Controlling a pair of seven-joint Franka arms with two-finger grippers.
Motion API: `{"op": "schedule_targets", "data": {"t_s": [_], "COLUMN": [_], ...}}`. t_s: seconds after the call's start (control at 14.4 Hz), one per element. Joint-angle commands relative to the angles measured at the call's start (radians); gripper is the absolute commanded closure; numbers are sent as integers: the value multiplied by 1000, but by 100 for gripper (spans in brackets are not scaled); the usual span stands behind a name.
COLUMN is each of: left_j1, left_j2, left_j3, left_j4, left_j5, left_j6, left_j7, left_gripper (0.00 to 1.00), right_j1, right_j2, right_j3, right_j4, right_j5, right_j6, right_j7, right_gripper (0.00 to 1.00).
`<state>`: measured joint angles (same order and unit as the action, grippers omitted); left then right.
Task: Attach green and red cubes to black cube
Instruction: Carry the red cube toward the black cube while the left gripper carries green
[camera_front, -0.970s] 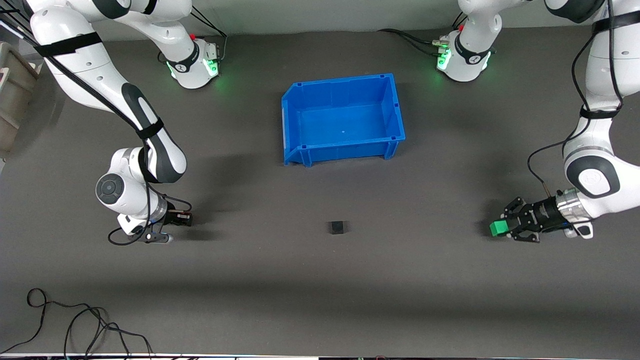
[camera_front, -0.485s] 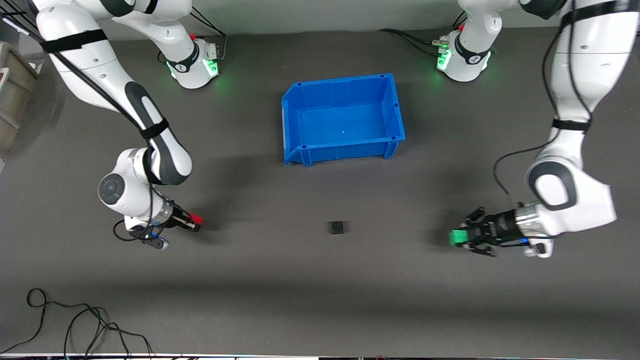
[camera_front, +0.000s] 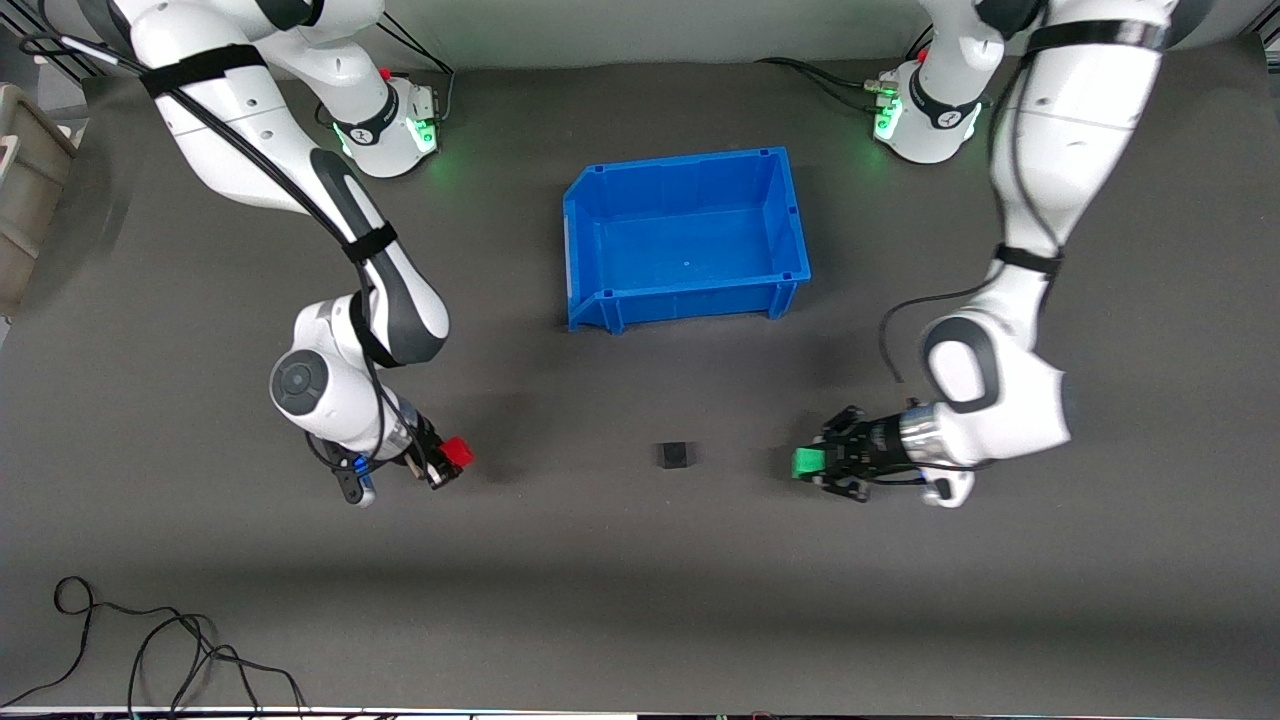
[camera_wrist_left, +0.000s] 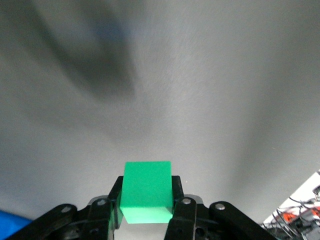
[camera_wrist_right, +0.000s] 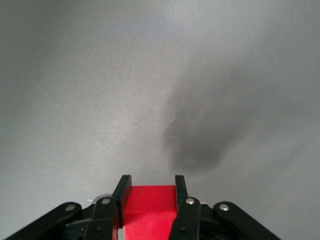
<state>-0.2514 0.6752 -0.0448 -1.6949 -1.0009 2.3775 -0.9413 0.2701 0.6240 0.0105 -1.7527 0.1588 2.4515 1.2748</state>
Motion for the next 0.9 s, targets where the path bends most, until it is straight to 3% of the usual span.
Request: {"op": "schedule_targets", "data": {"t_s": [0.0,0.21,0.55,0.83], "left_j1": [-86,-127,-190,-236], "left_j2": [67,101,135,165], "left_j3": [19,19,19,19], "left_j4": [61,75,112,135], "left_j5": [-19,-16,-22,-21], "left_j6": [67,146,175,223], "left_j7": [-83,-203,-309,-353], "left_gripper": [78,78,78,78], "right_j1": [56,96,159,213], "right_j2": [123,186,244,336], "right_j3": [-9,-9,-10,-12], "right_j4": [227,352,406,533], "right_j5": [18,16,5,4], "right_j6": [-129,-204,-217,-217], "right_j7": [258,446,592,721], "right_gripper": [100,100,100,100]}}
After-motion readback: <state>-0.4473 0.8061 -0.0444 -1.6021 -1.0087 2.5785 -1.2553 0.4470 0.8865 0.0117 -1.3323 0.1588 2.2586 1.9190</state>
